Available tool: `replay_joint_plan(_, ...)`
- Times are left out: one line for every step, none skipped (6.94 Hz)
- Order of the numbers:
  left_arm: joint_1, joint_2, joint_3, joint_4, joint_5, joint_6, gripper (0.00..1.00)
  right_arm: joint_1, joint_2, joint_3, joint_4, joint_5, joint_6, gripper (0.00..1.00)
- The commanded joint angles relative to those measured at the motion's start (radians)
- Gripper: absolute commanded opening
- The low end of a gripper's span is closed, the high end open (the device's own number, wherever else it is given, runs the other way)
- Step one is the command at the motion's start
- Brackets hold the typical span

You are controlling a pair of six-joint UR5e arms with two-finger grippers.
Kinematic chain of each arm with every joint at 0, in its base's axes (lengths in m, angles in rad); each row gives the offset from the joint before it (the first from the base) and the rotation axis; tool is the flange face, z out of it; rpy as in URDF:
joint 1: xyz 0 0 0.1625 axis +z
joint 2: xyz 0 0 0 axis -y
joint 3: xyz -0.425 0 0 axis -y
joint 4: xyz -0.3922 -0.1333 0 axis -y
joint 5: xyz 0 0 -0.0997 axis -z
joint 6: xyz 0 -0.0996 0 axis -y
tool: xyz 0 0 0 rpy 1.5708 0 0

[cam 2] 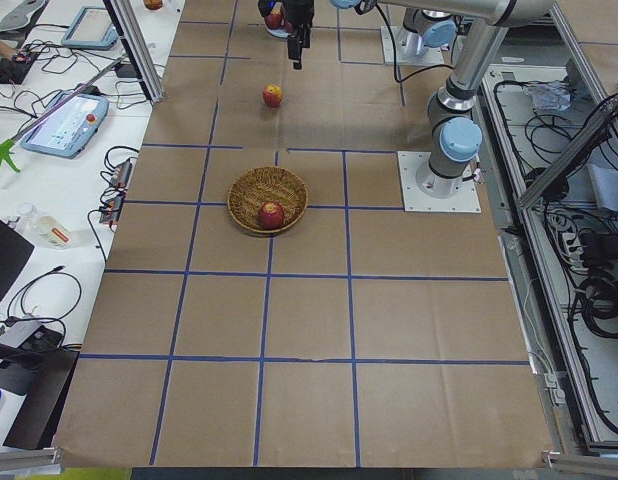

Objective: Transfer apple from basket to plate
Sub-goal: 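Lower the right gripper onto the red-yellow apple at the table center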

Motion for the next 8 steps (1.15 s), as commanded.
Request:
replay_joint_plan(0.0, 0.003, -0.026, 0.02, -0.002, 0.002, 0.99, 0.093, 0.136, -0.059, -0.091, -0.004, 0.095, 1.0)
replay_joint_plan(0.0, 0.01, -0.04, 0.035, -0.002, 0.0, 0.99, 0.113, 0.173, -0.057, -0.132, -0.004, 0.099, 1.0)
replay_joint_plan(0.001, 0.012, -0.04, 0.042, 0.006, 0.0, 0.99, 0.115, 0.196, -0.054, -0.142, -0.003, 0.099, 1.0)
replay_joint_plan(0.001, 0.012, -0.04, 0.042, 0.007, 0.0, 0.99, 0.115, 0.219, -0.05, -0.165, -0.001, 0.097, 1.0)
replay_joint_plan(0.001, 0.009, -0.04, 0.042, 0.006, 0.002, 0.99, 0.115, 0.249, -0.051, -0.177, -0.003, 0.097, 1.0)
replay_joint_plan(0.001, 0.009, -0.042, 0.042, 0.006, 0.002, 0.99, 0.117, 0.276, -0.05, -0.212, -0.004, 0.096, 1.0)
replay_joint_plan(0.001, 0.011, -0.042, 0.042, 0.006, 0.002, 0.99, 0.117, 0.307, -0.047, -0.244, -0.006, 0.091, 1.0)
replay_joint_plan(0.001, 0.011, -0.042, 0.042, 0.006, 0.002, 0.99, 0.117, 0.341, -0.048, -0.271, -0.006, 0.087, 1.0)
